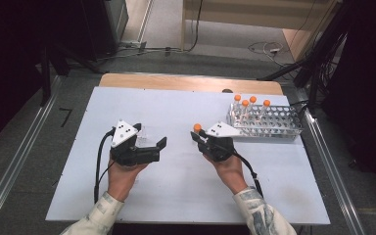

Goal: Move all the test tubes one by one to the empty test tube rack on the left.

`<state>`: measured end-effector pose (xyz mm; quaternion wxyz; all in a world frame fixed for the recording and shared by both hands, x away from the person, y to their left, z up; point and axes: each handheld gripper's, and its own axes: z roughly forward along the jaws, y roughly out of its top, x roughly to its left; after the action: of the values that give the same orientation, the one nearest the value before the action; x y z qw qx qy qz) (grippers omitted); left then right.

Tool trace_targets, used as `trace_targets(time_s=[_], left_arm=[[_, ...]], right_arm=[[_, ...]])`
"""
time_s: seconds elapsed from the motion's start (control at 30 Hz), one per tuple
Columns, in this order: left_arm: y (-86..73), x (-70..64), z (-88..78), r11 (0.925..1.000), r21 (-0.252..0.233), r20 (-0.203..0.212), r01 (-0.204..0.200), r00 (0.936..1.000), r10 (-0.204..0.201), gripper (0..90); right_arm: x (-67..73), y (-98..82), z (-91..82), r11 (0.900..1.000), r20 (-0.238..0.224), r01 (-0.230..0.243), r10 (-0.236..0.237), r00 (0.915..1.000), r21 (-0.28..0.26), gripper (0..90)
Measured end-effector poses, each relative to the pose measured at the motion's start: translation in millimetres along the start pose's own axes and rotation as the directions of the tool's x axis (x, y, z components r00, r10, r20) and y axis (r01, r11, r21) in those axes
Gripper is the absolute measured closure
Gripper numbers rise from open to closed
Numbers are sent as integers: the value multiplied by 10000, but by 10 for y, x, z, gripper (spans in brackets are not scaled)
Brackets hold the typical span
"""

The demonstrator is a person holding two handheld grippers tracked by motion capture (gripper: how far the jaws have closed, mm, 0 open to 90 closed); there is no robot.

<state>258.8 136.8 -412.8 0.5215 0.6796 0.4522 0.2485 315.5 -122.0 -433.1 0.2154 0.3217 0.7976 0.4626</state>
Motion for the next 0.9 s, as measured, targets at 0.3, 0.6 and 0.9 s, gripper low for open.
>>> trace_targets(time_s=[0.3, 0.6, 0.9], left_arm=[[11, -58, 17, 9999, -84, 419, -62, 9991, 65, 53], [21, -153, 130, 9993, 3, 650, -376, 9972, 375, 124], [20, -183, 239, 9987, 24, 614, -515, 9968, 513, 241]], right_arm=[[134, 8, 78, 9996, -390, 269, -264, 9989, 133, 724], [242, 26, 148, 9990, -748, 403, -386, 9964, 214, 724], [383, 54, 222, 9978, -1054, 619, -590, 9927, 245, 724]])
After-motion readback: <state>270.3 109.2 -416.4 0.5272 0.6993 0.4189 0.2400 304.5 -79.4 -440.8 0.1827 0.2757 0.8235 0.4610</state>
